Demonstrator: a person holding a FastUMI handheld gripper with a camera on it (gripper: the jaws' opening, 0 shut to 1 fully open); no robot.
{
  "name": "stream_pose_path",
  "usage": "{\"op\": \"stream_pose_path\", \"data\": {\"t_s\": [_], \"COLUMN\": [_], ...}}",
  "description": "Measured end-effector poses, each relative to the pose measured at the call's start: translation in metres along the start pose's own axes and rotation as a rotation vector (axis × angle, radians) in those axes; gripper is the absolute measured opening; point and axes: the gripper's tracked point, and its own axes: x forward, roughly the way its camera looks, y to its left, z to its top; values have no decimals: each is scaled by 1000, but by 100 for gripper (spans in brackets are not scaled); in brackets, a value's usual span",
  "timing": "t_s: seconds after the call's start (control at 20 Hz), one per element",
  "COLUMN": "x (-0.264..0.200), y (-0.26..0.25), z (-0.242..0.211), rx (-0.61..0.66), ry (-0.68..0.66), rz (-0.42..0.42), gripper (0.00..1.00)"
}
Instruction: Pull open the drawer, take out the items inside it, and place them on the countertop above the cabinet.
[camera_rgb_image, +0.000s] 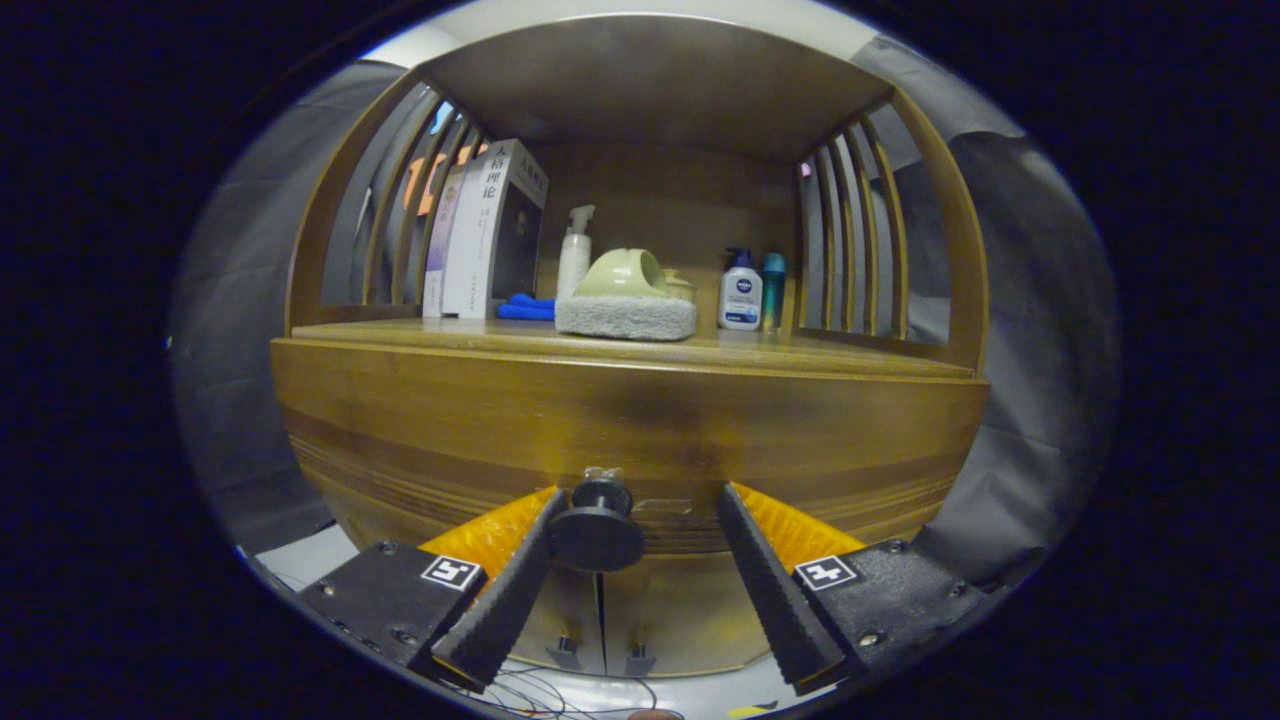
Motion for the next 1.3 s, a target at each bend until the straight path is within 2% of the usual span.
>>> {"op": "stream_pose_path", "data": {"t_s": [0.3,0.45,0.6,0.85,1.05,1.3], "x": [3,-7,-51,-163,-240,-281], "y": [0,8,-5,-39,-80,-109], "z": [2,4,42,85,74,41], "rx": [-4,-20,-78,-108,-101,-120], "ry": [12,35,-80,-224,-241,-277], "rz": [-10,85,144,244,239,217], "gripper": [100,100,100,100,99,99]}}
